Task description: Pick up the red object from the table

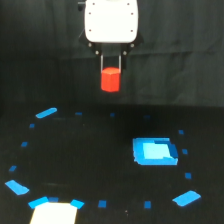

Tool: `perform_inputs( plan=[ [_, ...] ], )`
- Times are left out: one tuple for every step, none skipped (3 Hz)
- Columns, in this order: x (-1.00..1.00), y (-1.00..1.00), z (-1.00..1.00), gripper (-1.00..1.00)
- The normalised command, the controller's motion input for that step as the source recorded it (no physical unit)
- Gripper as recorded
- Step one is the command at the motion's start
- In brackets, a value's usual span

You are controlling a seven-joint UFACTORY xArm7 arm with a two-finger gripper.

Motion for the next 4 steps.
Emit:
perform_inputs(
  plan=[
    [0.06,-0.09,0.18,-0.98],
    [0.05,0.12,0.69,-1.00],
    [-0.11,-0.05,-0.30,-1.00],
    [0.15,0.20,0.70,-1.00]
  ],
)
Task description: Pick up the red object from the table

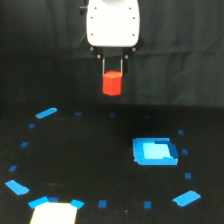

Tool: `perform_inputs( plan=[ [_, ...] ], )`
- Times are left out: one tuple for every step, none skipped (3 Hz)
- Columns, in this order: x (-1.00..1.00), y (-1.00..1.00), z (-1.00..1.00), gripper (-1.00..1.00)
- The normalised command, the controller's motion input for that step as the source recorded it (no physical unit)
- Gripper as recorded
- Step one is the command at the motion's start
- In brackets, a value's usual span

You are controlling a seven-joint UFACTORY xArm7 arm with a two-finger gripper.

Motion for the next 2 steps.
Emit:
perform_inputs(
  plan=[
    [-0.02,0.09,0.36,-1.00],
    [0.05,-0.05,0.39,-1.00]
  ],
)
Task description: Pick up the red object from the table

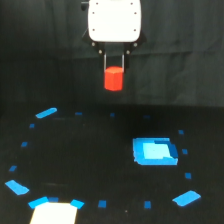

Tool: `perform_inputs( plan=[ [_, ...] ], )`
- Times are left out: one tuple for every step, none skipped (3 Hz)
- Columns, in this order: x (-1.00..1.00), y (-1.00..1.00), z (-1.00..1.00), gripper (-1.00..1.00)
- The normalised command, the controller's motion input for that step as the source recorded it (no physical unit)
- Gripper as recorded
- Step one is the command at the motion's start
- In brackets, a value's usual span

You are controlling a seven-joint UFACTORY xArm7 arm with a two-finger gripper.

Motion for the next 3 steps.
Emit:
perform_inputs(
  plan=[
    [0.01,-0.17,0.40,-0.97],
    [0.07,0.32,0.23,-0.99],
    [0.03,0.22,-0.10,-1.00]
  ],
)
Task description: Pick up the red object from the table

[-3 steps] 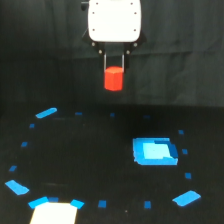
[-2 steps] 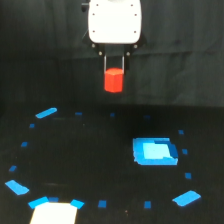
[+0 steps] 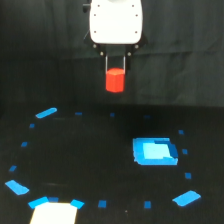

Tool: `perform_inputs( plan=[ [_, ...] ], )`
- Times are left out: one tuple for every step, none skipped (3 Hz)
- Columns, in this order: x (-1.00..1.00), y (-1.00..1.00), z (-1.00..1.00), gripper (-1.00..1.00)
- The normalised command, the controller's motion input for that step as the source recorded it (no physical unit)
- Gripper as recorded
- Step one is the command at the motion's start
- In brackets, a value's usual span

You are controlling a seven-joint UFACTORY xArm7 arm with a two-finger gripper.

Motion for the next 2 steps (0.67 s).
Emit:
perform_inputs(
  plan=[
    [0.05,0.26,0.44,-1.00],
    [0.02,-0.05,0.38,-0.97]
  ],
)
